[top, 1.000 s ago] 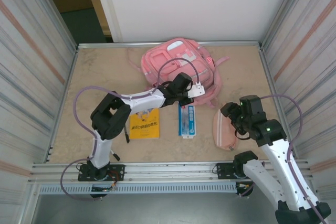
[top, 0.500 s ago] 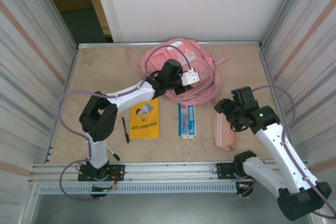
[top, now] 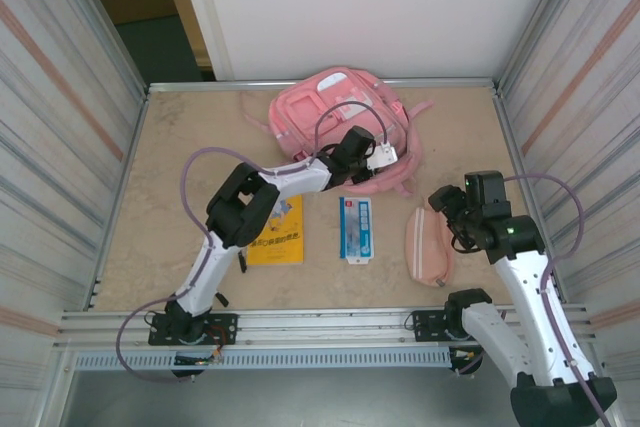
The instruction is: Pack books, pencil case, and school supplies into a backpack
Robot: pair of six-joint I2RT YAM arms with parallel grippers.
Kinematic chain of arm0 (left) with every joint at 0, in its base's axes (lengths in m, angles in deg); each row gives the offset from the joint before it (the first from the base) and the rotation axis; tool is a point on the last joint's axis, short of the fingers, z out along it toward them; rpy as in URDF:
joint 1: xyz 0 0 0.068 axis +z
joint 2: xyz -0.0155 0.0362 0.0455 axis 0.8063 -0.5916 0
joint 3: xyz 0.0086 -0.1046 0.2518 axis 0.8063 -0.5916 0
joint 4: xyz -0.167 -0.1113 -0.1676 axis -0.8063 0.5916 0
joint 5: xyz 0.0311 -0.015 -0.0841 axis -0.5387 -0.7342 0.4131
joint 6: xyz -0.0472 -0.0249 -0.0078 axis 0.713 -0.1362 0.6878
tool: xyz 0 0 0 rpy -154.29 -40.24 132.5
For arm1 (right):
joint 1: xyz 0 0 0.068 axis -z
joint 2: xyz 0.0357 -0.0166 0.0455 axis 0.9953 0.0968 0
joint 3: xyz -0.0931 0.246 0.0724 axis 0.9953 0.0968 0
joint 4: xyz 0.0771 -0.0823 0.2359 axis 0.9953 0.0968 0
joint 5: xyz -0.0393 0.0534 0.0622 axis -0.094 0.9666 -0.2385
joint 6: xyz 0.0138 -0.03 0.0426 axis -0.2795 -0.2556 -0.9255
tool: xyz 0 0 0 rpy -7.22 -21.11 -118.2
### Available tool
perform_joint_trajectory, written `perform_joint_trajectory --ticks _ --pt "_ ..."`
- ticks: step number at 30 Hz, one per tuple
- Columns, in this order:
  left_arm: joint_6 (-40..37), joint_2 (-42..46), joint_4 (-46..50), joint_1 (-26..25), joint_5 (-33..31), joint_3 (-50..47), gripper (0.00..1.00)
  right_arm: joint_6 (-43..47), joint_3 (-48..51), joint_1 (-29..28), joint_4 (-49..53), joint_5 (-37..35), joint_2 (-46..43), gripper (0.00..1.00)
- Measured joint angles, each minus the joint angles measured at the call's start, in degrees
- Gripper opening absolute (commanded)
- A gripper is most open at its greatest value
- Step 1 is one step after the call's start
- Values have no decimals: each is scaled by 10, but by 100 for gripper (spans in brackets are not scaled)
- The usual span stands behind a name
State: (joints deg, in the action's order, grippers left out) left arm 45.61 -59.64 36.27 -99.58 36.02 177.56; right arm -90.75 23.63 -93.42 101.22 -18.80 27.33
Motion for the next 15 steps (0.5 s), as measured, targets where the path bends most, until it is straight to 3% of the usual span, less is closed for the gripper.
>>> perform_joint_trajectory --ticks 7,15 --pt "0 16 3 4 14 -16 0 0 0 0 -5 25 -2 79" --pt "9 113 71 36 74 -31 0 18 17 -2 -26 108 35 78"
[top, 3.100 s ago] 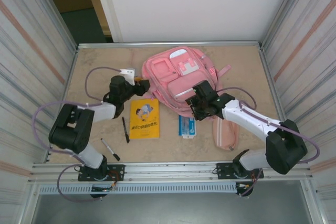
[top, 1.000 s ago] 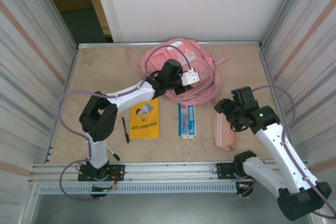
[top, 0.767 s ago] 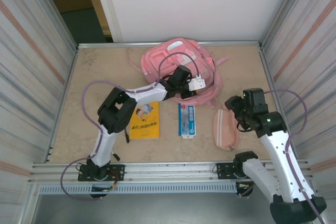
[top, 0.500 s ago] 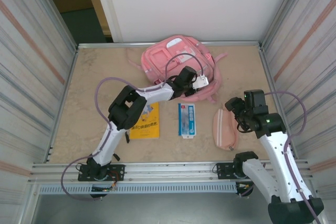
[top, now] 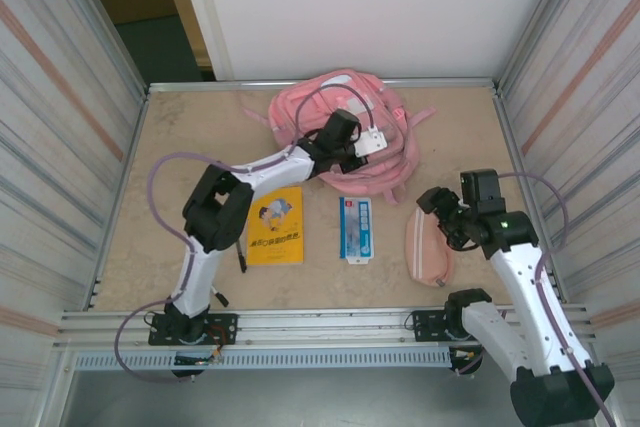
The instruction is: Pack books, pencil case, and school supplies into a backpack
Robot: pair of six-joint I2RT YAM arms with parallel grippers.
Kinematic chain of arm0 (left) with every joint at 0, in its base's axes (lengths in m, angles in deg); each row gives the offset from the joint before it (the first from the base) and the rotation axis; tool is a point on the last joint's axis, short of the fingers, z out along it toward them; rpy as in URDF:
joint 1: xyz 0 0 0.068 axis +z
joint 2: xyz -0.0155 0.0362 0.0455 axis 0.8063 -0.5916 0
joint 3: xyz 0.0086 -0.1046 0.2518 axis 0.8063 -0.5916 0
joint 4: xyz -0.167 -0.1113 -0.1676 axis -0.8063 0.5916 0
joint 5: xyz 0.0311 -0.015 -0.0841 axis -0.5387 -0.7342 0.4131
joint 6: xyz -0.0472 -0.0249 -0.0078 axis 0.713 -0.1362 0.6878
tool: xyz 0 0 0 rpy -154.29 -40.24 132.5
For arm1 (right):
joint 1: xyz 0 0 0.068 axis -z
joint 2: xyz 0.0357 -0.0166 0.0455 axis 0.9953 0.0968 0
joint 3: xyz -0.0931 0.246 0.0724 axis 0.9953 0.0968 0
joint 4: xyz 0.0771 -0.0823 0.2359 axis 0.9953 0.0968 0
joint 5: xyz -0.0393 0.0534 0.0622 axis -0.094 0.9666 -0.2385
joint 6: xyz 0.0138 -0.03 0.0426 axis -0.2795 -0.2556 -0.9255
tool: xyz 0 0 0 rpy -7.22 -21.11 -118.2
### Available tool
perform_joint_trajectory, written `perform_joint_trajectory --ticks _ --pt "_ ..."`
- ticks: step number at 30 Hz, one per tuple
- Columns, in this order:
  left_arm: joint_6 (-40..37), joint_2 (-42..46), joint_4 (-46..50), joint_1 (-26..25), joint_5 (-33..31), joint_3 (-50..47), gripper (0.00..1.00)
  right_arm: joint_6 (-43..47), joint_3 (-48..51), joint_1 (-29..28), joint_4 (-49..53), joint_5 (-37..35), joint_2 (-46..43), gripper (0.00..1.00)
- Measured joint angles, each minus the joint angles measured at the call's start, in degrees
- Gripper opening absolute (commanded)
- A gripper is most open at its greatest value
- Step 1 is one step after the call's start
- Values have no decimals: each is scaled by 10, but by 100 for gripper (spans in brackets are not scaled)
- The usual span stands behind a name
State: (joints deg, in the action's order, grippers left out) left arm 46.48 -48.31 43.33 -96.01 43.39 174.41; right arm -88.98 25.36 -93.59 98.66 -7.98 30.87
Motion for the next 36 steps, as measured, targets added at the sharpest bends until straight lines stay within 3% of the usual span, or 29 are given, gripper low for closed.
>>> perform_joint_trajectory --ticks 10,24,36 --pt "58 96 40 55 90 0 0 24 -13 -73 -29 44 73 77" --pt "167 123 21 95 210 -23 0 -24 -77 -103 -172 52 291 77" --pt "194 140 -4 126 261 -31 0 -20 -82 -100 -216 54 464 68"
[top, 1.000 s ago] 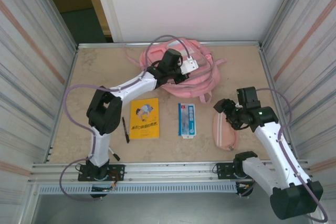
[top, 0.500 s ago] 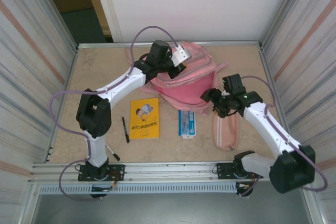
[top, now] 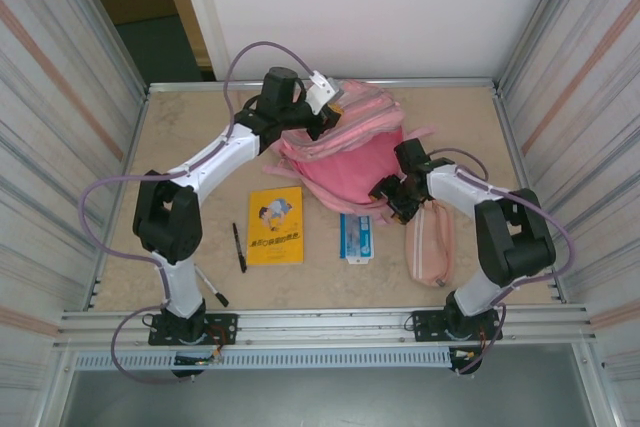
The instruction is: Pack books, pencil case, and school supplies into a backpack
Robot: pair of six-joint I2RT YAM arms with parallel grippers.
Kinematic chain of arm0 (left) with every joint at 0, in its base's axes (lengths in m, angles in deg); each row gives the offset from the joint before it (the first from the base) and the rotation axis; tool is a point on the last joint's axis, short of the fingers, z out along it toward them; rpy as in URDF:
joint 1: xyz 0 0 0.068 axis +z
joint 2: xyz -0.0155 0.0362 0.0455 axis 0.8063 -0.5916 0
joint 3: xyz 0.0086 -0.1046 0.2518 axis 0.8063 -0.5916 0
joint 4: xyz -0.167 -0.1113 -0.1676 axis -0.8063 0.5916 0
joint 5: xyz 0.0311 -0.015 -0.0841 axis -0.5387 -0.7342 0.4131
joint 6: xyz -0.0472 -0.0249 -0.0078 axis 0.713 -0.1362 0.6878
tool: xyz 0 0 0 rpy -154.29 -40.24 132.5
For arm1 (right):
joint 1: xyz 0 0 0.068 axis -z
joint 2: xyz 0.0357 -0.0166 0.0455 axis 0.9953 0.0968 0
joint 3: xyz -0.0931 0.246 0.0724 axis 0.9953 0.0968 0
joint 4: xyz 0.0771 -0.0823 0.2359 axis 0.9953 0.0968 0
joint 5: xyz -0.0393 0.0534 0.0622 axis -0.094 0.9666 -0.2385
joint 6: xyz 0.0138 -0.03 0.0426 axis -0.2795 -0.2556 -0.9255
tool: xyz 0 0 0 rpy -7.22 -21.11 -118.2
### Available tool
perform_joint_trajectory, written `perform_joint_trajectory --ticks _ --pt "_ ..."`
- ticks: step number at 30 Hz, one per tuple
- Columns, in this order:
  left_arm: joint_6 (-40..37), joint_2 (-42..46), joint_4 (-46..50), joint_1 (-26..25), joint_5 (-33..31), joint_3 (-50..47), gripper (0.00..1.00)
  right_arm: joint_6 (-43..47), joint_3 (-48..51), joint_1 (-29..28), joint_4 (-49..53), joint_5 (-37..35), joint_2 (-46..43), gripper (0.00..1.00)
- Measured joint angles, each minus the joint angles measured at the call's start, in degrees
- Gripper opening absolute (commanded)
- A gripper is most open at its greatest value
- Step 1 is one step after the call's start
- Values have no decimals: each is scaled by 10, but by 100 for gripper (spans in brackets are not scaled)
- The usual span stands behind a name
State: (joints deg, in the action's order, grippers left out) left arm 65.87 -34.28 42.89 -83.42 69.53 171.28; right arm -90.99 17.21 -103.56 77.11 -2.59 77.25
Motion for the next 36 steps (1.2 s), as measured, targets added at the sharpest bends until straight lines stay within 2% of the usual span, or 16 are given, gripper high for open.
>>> perform_joint_trajectory --ticks 6,14,18,26,31,33,36 --pt "17 0 -24 4 9 -3 0 -1 -2 1 -3 -6 -8 68" --pt "14 -7 -24 5 15 -3 0 -3 -4 12 16 -9 -92 73" --pt "10 -8 -24 5 15 -3 0 7 -27 12 66 -27 -125 76" --pt "-15 -30 -25 0 21 -5 0 48 -14 18 173 -96 -235 76" --pt "-45 -66 -26 -9 19 -5 0 50 38 -5 194 -101 -294 73" --pt "-54 -88 -25 -14 18 -5 0 47 58 -33 189 -99 -305 73" --pt "-58 -112 -24 -18 11 -5 14 47 80 -90 160 -94 -308 72"
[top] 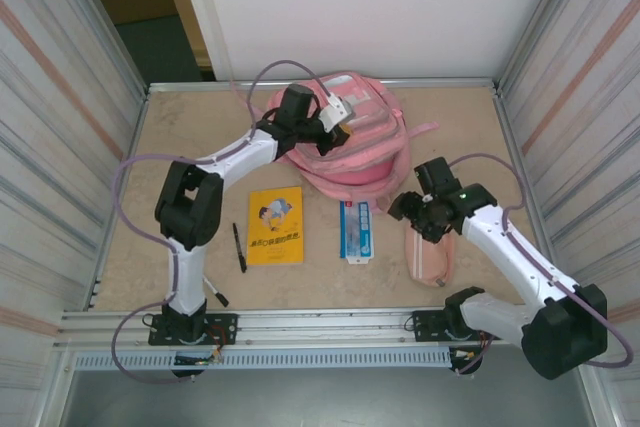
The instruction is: Pack books, pencil case, and school supplies into a backpack
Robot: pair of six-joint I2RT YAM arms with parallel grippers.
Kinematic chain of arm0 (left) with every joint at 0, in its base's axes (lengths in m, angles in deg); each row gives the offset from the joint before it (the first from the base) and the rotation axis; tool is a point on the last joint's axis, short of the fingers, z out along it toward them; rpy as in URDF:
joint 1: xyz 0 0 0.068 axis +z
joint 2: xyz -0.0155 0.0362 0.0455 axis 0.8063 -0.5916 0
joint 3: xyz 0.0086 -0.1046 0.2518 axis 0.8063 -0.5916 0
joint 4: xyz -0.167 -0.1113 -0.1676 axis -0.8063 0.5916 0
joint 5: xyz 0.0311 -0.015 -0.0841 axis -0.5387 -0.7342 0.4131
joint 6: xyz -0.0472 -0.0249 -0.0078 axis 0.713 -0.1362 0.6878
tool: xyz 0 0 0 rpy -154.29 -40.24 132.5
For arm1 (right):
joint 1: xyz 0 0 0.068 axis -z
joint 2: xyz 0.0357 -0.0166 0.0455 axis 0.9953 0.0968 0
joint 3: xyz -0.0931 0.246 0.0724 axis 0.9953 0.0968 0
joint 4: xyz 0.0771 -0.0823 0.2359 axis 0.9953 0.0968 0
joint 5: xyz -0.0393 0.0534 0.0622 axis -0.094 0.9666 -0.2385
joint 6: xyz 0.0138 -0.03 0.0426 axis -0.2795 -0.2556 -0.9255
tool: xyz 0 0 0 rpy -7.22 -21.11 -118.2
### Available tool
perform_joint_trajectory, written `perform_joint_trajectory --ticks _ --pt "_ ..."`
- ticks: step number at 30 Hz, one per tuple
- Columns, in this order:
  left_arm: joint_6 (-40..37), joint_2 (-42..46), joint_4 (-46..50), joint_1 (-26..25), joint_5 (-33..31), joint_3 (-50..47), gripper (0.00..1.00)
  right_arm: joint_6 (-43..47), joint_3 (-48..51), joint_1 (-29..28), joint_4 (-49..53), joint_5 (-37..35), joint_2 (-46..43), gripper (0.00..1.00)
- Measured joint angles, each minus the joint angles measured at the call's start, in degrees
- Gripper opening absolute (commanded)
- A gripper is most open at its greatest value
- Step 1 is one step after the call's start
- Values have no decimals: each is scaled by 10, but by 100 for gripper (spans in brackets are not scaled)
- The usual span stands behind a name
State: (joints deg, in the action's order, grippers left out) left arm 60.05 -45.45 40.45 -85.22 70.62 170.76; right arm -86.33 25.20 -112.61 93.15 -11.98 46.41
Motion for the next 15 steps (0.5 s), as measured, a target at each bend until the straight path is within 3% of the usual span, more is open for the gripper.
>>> perform_joint_trajectory --ticks 3,9,15 --pt "14 -5 0 0 -7 0 35 0 1 -51 -26 -1 12 72" --pt "76 21 1 3 -37 5 61 11 -9 -124 -87 -9 70 71" --pt "175 129 26 5 -152 -20 66 16 -47 -187 -156 -14 151 66"
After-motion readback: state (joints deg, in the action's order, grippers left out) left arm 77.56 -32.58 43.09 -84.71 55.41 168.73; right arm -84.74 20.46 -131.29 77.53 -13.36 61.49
